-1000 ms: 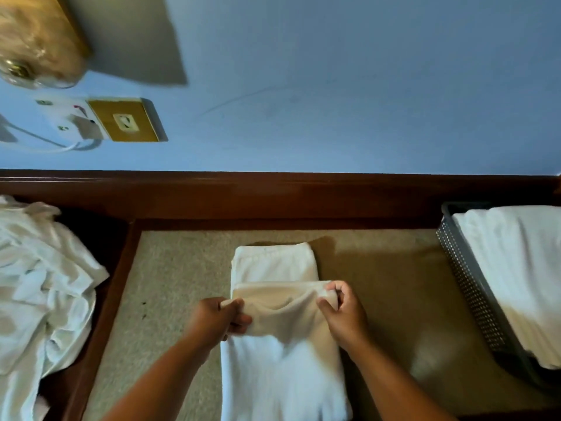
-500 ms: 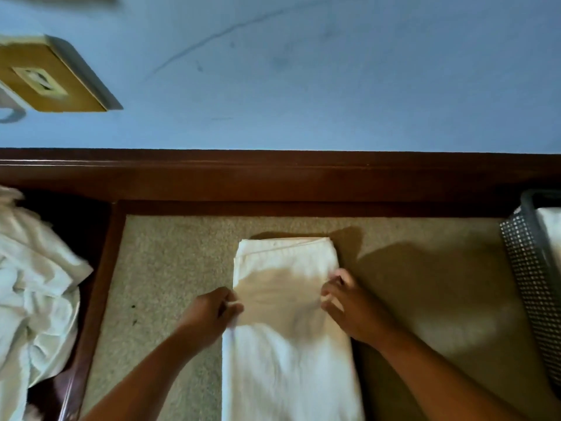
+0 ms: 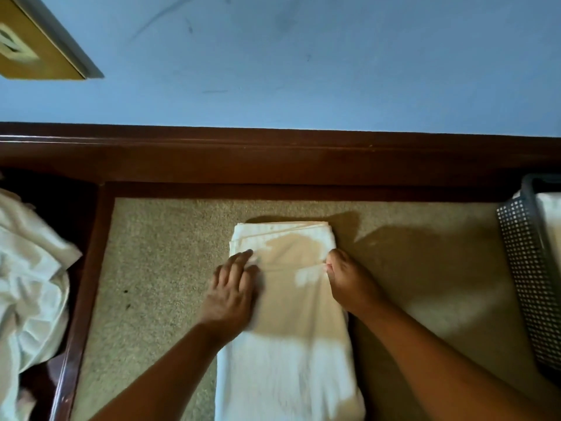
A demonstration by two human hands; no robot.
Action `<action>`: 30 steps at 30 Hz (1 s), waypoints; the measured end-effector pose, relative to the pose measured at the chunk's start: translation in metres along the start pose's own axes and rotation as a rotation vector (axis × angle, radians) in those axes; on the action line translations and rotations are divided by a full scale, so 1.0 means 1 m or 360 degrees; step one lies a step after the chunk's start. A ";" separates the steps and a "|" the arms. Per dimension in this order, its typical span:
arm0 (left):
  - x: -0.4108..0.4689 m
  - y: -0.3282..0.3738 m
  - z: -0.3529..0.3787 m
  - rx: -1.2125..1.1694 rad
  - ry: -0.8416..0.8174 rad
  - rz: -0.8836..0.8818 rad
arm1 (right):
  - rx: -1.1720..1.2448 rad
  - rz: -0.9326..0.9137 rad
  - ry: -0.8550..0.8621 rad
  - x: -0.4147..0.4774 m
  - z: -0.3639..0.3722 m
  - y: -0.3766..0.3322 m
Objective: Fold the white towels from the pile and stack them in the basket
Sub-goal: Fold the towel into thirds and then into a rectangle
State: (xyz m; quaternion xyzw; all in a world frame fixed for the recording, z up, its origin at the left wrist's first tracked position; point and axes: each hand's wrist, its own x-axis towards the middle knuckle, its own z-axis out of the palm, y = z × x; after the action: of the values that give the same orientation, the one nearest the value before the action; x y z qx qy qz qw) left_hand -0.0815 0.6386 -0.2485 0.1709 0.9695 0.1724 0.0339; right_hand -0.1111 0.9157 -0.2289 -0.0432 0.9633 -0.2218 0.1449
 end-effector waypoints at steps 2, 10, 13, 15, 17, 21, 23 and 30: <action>0.006 -0.008 0.000 0.0069 -0.0178 0.0202 | -0.0027 0.0063 -0.0051 -0.001 0.000 -0.001; 0.055 -0.026 -0.030 -0.0152 -0.0577 0.0175 | 0.0158 0.0332 -0.0436 0.025 -0.035 -0.016; 0.080 -0.033 -0.039 -0.0101 -0.0380 0.0174 | 0.0177 0.0220 -0.0300 0.046 -0.057 -0.026; 0.098 -0.036 -0.039 -0.0058 -0.0408 0.0102 | 0.0103 0.0223 -0.0220 0.068 -0.059 -0.028; 0.112 -0.042 -0.036 -0.0014 -0.0490 -0.0015 | 0.0069 0.0244 -0.0141 0.085 -0.047 -0.026; 0.123 -0.042 -0.021 -0.0065 -0.0407 -0.0375 | 0.0073 0.0359 -0.0049 0.105 -0.022 -0.016; 0.126 -0.041 -0.017 -0.0122 -0.0373 -0.0482 | -0.0037 0.0325 -0.0052 0.110 -0.020 -0.012; 0.149 -0.060 -0.038 -0.0413 -0.0848 -0.0453 | 0.0169 0.0721 -0.0202 0.112 -0.025 -0.018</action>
State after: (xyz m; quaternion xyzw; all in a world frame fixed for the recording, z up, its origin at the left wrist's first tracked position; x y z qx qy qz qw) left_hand -0.2453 0.6241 -0.2350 0.0671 0.9107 0.2372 0.3315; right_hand -0.2250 0.8935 -0.2291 0.1677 0.9243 -0.2309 0.2534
